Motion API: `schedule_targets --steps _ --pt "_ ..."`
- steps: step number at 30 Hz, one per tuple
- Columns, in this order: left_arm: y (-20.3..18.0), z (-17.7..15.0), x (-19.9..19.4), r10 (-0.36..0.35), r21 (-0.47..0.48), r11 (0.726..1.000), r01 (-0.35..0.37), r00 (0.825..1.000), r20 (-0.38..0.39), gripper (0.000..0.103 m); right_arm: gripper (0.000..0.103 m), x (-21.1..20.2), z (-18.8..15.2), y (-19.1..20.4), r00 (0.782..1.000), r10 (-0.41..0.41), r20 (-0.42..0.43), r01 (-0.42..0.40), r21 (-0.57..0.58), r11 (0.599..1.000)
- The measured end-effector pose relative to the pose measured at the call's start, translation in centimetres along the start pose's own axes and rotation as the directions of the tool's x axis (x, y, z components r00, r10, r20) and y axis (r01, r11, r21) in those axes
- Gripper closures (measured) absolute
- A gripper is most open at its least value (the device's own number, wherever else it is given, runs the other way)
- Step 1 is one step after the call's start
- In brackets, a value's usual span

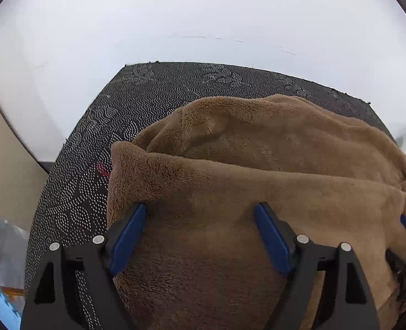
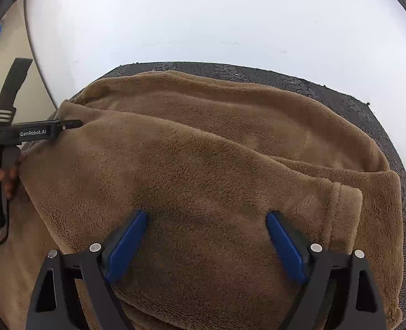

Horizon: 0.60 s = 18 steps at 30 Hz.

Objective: Fold clothes

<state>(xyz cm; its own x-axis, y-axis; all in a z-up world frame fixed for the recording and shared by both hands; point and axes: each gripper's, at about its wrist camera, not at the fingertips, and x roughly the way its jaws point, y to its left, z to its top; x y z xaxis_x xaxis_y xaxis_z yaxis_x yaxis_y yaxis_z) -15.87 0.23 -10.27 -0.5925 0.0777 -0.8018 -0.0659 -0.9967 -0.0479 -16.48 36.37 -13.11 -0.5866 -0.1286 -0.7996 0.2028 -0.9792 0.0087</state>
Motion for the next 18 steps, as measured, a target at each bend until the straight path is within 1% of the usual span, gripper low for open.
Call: schedule_targets --steps 3,11,13,15,16,17,18 --pt "-0.1 0.2 0.2 0.011 0.005 1.000 -0.011 1.000 -0.007 0.018 0.009 0.2 0.1 0.1 1.000 -0.001 -0.003 0.001 -0.005 1.000" --pt "-0.6 -1.3 -3.9 -0.025 0.011 1.000 0.025 1.000 -0.003 0.017 0.007 -2.8 -0.7 -0.4 0.998 0.018 0.064 -0.021 0.048 0.999" --pt "-1.3 -2.5 -5.3 -0.023 0.075 0.997 0.023 1.000 0.008 0.015 0.007 -3.6 -0.9 -0.6 0.996 0.023 0.083 -0.028 0.063 0.998" --pt "-2.0 -3.9 -5.4 -0.024 0.132 0.991 0.027 0.999 -0.023 0.014 0.007 -3.7 -1.3 -0.6 0.997 0.018 0.076 -0.022 0.056 0.998" --pt "-2.0 -4.4 -5.1 -0.025 0.142 0.989 0.030 0.999 -0.036 0.014 0.007 -3.6 -1.6 -0.5 0.998 0.012 0.067 -0.015 0.047 0.999" --pt "-1.8 -4.5 -4.9 -0.029 0.136 0.990 0.033 0.999 -0.032 0.013 0.007 -3.4 -1.8 -0.5 0.998 0.006 0.057 -0.008 0.038 0.999" --pt "-1.2 -4.7 -4.9 -0.044 0.111 0.993 0.046 0.999 -0.025 0.010 0.007 -3.3 -2.1 -0.5 0.999 0.000 0.048 -0.002 0.029 1.000"
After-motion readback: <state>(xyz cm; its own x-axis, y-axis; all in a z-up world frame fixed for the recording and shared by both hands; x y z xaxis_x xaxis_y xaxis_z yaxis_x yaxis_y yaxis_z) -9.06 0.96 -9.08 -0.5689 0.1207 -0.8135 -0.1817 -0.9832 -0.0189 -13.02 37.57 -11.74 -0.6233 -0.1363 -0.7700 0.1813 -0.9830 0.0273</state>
